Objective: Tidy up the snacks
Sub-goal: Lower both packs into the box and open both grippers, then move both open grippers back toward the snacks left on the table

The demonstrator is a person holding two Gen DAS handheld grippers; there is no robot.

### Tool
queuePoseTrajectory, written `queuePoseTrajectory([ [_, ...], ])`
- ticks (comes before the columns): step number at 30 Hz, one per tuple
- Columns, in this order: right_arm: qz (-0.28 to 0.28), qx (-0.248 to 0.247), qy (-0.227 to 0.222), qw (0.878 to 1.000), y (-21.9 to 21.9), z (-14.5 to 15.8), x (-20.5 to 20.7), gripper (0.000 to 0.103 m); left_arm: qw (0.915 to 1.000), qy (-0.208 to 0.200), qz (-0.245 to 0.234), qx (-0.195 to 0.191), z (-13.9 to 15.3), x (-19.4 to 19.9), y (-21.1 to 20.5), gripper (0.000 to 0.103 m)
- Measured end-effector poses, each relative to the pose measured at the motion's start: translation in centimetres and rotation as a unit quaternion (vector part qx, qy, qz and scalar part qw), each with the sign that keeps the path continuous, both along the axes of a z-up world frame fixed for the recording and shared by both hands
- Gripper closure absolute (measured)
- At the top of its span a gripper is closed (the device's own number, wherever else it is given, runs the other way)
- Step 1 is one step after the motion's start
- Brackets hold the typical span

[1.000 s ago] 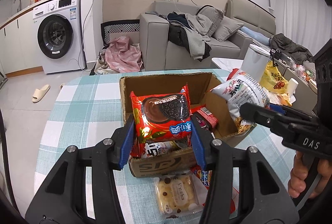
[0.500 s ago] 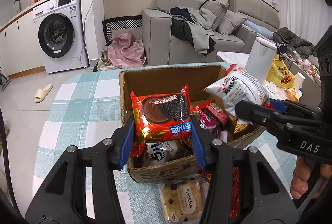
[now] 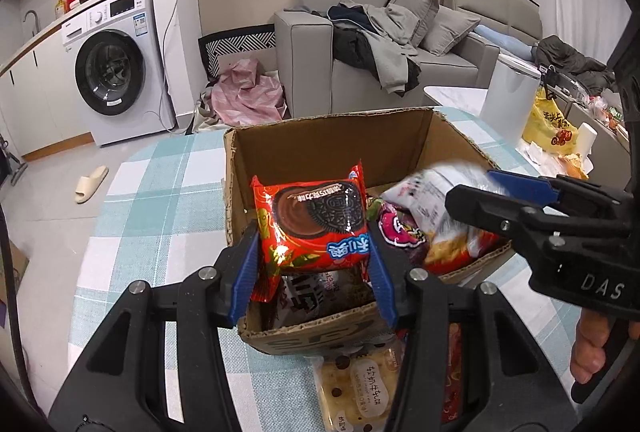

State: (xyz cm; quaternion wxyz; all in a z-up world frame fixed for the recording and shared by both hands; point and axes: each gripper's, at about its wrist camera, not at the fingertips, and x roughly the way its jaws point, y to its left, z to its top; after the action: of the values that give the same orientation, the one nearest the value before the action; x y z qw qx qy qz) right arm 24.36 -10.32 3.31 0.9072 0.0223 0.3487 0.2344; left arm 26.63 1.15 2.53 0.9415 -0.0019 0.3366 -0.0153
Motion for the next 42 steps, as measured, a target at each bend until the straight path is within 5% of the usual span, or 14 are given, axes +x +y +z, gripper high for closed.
queuePoseTrajectory([
  [6, 0.003, -0.008, -0.015, 1.000, -0.4, 0.7, -0.8, 0.048, 1.0000, 0.006, 0.002, -0.004, 0.4, -0.4, 0.2, 0.053],
  [12, 0.007, -0.005, -0.030, 1.000, -1.8, 1.5, -2.5, 0.016, 0.9997, -0.015, 0.003, -0.019, 1.8, -2.7, 0.3, 0.022],
  [14, 0.007, 0.001, -0.028, 1.000, -2.5, 1.7, -3.2, 0.004, 0.9996, -0.022, 0.002, -0.020, 2.2, -3.7, 0.4, 0.020],
  [20, 0.010, 0.006, -0.023, 1.000, -3.7, 1.9, -5.2, 0.001, 0.9994, -0.024, 0.006, -0.026, 3.0, -6.3, 0.9, 0.001],
  [42, 0.031, -0.008, 0.002, 0.999, -4.6, -0.2, -10.4, 0.000, 0.9994, -0.025, 0.017, -0.016, 2.5, -15.6, 2.4, 0.001],
])
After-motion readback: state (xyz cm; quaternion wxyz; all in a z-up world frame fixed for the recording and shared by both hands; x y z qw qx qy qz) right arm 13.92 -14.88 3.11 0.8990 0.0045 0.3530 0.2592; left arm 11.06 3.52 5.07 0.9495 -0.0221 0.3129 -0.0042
